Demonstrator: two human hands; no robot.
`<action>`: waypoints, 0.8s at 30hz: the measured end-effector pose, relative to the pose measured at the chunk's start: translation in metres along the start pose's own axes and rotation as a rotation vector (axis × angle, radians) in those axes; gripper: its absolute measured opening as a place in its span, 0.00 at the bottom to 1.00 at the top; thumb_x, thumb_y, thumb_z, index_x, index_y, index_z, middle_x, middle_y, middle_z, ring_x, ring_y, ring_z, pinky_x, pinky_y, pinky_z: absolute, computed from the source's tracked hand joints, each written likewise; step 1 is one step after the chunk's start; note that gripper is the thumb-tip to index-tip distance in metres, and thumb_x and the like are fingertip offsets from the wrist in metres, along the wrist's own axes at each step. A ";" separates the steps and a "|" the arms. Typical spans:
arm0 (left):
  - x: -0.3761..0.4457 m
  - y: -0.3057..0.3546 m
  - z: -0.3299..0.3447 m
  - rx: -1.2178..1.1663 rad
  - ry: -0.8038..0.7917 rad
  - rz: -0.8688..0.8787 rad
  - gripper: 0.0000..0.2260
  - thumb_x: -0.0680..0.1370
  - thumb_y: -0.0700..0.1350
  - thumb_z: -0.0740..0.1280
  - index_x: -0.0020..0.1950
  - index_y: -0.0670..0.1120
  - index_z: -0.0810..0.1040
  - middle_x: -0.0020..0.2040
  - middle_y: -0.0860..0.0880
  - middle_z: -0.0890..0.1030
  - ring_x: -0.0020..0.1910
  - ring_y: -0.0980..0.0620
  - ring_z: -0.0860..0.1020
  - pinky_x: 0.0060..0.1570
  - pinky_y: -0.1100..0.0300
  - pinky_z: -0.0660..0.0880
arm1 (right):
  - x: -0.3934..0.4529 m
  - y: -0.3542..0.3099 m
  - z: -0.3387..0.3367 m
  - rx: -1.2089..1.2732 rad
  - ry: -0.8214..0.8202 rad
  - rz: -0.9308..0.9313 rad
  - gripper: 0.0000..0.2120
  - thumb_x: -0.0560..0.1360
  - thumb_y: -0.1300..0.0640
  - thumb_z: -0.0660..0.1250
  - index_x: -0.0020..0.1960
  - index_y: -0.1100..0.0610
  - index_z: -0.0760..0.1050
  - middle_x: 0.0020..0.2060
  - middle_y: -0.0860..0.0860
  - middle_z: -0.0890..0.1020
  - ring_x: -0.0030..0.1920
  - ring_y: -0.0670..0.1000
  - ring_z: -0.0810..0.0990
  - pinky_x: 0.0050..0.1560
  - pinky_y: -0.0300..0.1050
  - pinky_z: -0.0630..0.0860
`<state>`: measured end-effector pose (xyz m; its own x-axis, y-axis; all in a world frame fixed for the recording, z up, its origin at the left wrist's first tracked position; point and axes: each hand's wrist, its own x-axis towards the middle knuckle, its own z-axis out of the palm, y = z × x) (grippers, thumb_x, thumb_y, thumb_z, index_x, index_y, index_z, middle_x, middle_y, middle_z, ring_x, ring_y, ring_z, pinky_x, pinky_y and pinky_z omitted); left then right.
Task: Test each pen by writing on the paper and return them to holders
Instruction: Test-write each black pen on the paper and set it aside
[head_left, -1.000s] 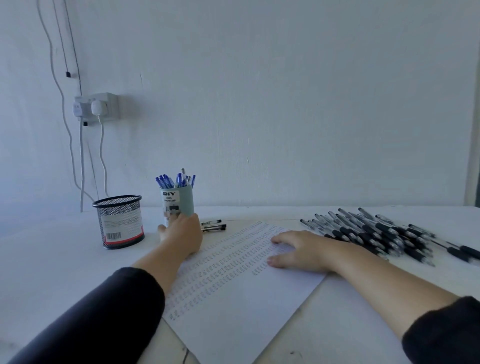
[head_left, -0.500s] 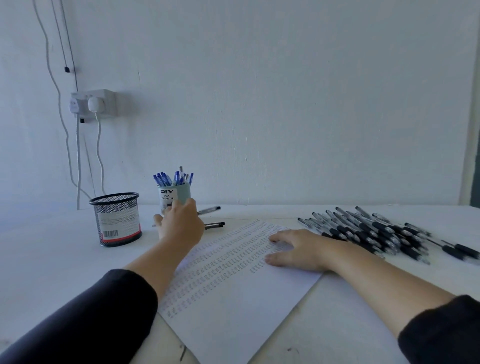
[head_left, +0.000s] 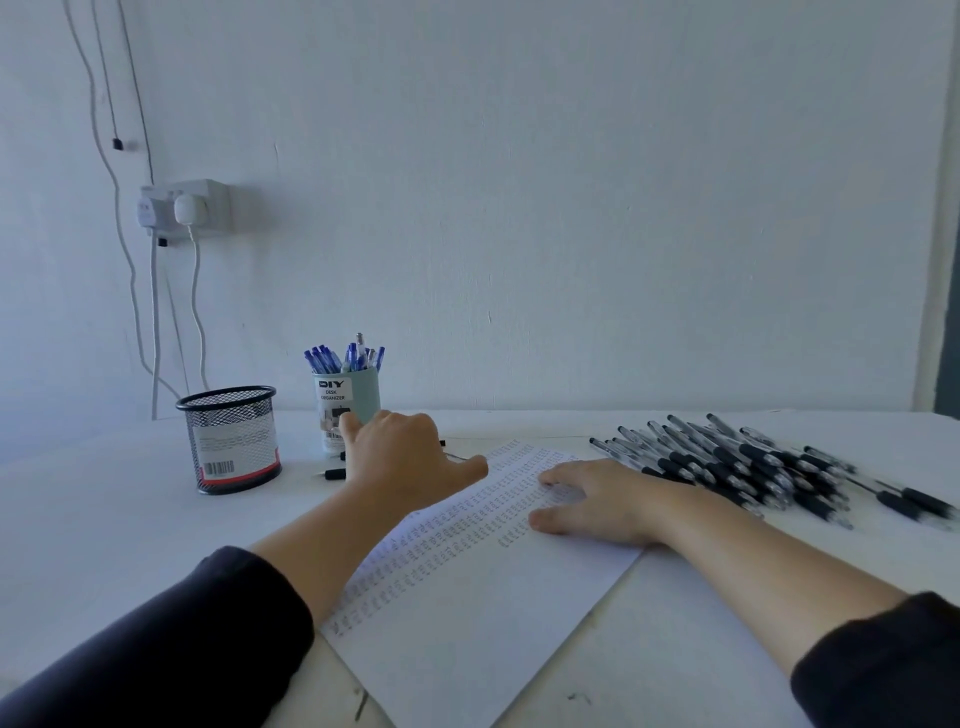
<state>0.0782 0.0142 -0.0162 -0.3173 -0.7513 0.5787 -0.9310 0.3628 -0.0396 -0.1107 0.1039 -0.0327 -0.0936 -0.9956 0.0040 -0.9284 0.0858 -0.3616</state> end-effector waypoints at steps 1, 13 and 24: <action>0.000 0.000 0.000 -0.010 0.008 -0.003 0.24 0.70 0.66 0.60 0.28 0.47 0.66 0.27 0.54 0.70 0.30 0.56 0.67 0.58 0.50 0.64 | 0.001 0.001 0.000 0.002 0.001 0.006 0.37 0.70 0.33 0.65 0.74 0.43 0.60 0.75 0.47 0.59 0.75 0.50 0.58 0.74 0.49 0.56; -0.001 0.000 -0.005 -0.055 -0.033 -0.041 0.26 0.70 0.71 0.61 0.34 0.47 0.70 0.36 0.53 0.72 0.44 0.51 0.70 0.61 0.45 0.65 | -0.001 0.000 0.001 -0.004 -0.018 0.011 0.58 0.45 0.22 0.60 0.73 0.40 0.60 0.76 0.46 0.58 0.76 0.50 0.54 0.75 0.52 0.53; -0.005 0.011 -0.014 -0.708 0.103 0.000 0.13 0.80 0.49 0.58 0.49 0.42 0.77 0.50 0.46 0.71 0.39 0.53 0.75 0.38 0.58 0.73 | -0.005 -0.009 0.000 -0.186 -0.029 0.006 0.38 0.73 0.30 0.55 0.77 0.48 0.54 0.77 0.47 0.54 0.77 0.50 0.50 0.75 0.54 0.49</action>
<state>0.0724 0.0295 -0.0079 -0.2661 -0.7081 0.6540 -0.5796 0.6597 0.4784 -0.1022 0.1082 -0.0300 -0.0919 -0.9955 -0.0252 -0.9786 0.0950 -0.1828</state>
